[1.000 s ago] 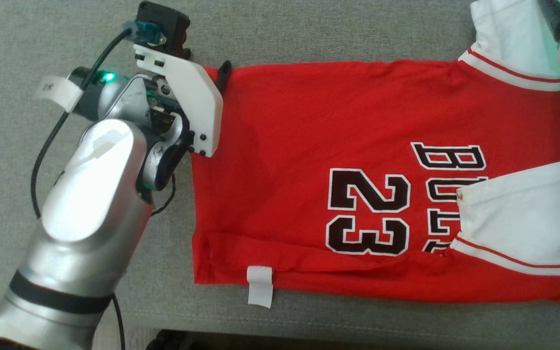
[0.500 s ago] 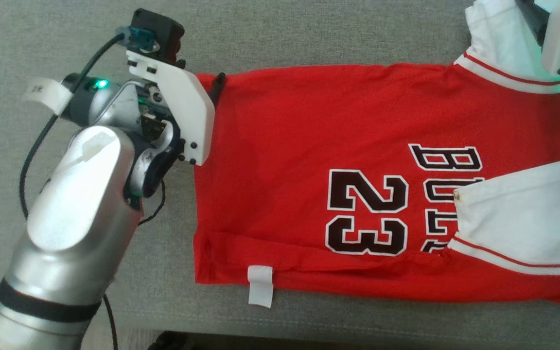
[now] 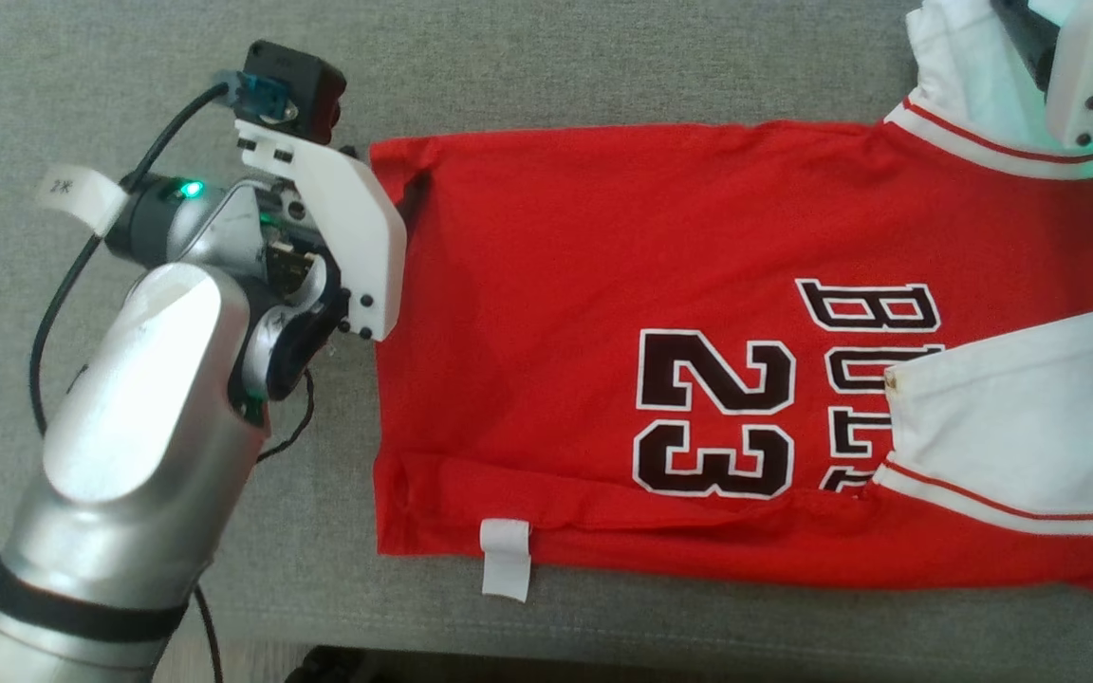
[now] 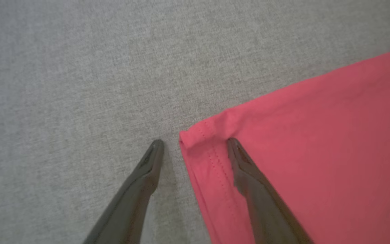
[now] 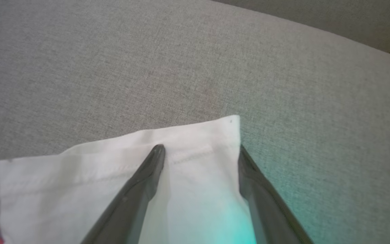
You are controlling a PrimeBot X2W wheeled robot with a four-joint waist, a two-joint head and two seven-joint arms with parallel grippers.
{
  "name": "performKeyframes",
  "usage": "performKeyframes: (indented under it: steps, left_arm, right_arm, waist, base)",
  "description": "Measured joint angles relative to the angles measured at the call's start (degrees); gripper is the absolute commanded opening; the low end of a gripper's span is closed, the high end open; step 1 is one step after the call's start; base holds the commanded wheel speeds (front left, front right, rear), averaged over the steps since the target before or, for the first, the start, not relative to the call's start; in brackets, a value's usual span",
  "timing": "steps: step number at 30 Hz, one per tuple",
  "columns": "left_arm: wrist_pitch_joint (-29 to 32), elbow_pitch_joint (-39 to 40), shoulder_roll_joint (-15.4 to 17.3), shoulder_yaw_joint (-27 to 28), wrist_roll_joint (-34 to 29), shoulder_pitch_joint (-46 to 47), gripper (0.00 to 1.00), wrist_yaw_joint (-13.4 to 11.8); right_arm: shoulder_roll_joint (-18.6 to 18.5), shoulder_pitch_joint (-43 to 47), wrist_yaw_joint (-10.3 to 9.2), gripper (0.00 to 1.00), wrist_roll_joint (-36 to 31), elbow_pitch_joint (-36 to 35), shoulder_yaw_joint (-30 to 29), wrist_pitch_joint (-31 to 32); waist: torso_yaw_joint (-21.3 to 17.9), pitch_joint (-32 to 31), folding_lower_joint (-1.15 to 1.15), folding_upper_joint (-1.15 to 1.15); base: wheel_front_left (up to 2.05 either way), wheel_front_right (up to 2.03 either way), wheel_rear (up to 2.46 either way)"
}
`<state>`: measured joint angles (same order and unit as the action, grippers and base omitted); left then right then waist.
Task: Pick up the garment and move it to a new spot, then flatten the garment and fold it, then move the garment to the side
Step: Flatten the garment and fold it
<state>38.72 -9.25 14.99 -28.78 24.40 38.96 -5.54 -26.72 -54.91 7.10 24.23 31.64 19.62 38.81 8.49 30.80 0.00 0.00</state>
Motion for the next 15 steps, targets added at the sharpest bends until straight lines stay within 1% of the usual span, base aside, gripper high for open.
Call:
performKeyframes:
  steps: [1, 2, 3, 4, 7, 10, 13, 15]
  left_arm:
    - [-0.1, -0.2, -0.1, 0.0, 0.0, 0.3, 1.00, 0.0]
    - [-0.2, -0.4, -0.1, 0.0, 0.0, 0.6, 1.00, 0.0]
    - [-0.4, -0.7, -0.2, -0.1, 0.0, 0.8, 0.40, 0.0]
    - [-0.5, -1.0, -0.3, -0.3, 0.0, 1.2, 0.00, 0.3]
    - [-0.6, -1.9, -0.7, -0.6, 0.9, 1.7, 0.00, 1.8]
    - [-1.7, -2.4, -1.1, -1.1, 1.3, 1.7, 0.00, 2.4]
    - [-3.0, -3.1, -1.0, -1.0, 1.3, 1.7, 0.00, 2.4]
    - [-4.3, -3.5, -0.9, -0.5, 0.8, 1.7, 0.00, 1.7]
  right_arm:
    - [0.0, -0.5, 0.00, 0.75, 0.3, -0.1, 0.3, 0.0]
    - [0.0, -0.8, 0.00, 0.22, 0.5, -0.1, 0.5, 0.0]
    - [0.0, -1.0, 0.00, 0.00, 0.5, 0.0, 0.8, 0.0]
    - [0.0, -1.0, 0.00, 0.00, 0.7, 0.0, 1.1, 0.0]
    - [0.1, -1.0, 0.00, 0.00, 1.6, -0.1, 1.8, -0.1]
    - [0.1, -1.0, 0.00, 0.00, 1.7, 0.3, 1.7, -1.2]
    - [0.1, -1.0, 0.00, 0.00, 1.6, 1.0, 0.2, -3.6]
    - [0.2, -1.2, 0.00, 0.00, 0.6, 1.5, -1.3, -5.7]
  waist:
    - [-0.1, 0.3, 0.00, 0.00]
    - [-0.1, 0.4, 0.00, 0.00]
    - [-0.1, 0.5, 0.00, 0.00]
    - [-0.2, 0.5, 0.00, 0.00]
    - [-0.3, 0.3, 0.00, 0.00]
    - [-0.5, -0.1, 0.00, 0.00]
    - [-0.8, -0.7, 0.00, 0.00]
    - [-1.1, -1.0, 0.00, 0.00]
  base:
    - [0.00, 0.00, 0.00]
    - [0.00, 0.00, 0.00]
    - [0.00, 0.00, 0.00]
    - [0.00, 0.00, 0.00]
    - [0.00, 0.00, 0.00]
    - [0.00, 0.00, 0.00]
    - [0.00, 0.00, 0.00]
    - [0.00, 0.00, 0.00]
